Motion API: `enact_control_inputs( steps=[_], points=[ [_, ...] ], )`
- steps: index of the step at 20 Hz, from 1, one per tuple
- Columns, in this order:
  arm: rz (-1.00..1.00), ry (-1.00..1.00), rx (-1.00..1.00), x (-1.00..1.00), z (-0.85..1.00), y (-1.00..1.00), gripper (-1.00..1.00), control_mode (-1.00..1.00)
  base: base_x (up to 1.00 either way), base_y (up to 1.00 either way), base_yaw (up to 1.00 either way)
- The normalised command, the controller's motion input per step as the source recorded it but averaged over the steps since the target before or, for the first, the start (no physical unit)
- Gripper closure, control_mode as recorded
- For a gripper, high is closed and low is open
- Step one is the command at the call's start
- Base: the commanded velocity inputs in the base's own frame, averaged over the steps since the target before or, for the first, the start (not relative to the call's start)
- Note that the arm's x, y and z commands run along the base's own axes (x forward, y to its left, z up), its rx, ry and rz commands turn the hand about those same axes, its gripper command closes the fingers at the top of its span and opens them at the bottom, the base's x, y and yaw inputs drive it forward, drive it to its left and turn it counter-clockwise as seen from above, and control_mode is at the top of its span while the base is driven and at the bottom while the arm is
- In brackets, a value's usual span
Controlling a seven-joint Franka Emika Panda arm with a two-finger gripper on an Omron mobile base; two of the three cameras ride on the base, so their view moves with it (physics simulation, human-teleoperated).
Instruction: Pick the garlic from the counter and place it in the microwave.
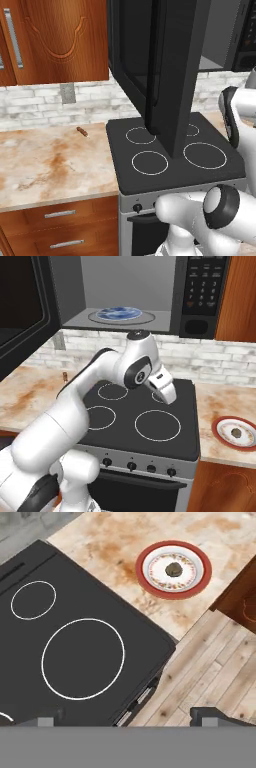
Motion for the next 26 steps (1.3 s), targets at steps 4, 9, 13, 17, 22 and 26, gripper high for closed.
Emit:
enact_control_inputs(
  steps=[4,9,13,17,22,26],
  points=[
    [-0.37,0.0,0.0,0.0,-0.26,-1.0,-1.0,-1.0,0.0,0.0,0.0],
    [-0.16,0.07,0.05,0.0,-0.27,-1.0,-1.0,-1.0,0.0,0.0,0.0],
    [0.0,0.0,0.14,0.0,-0.18,-1.0,-1.0,-1.0,0.0,0.0,0.0],
    [0.0,0.06,0.11,0.06,-0.17,-1.0,-1.0,-1.0,0.0,0.0,0.0],
    [0.01,0.08,0.1,0.23,-0.29,-0.61,-1.0,-1.0,0.0,0.0,0.0],
    [0.11,0.0,0.03,0.17,-0.43,-0.03,-1.0,-1.0,0.0,0.0,0.0]
  ],
)
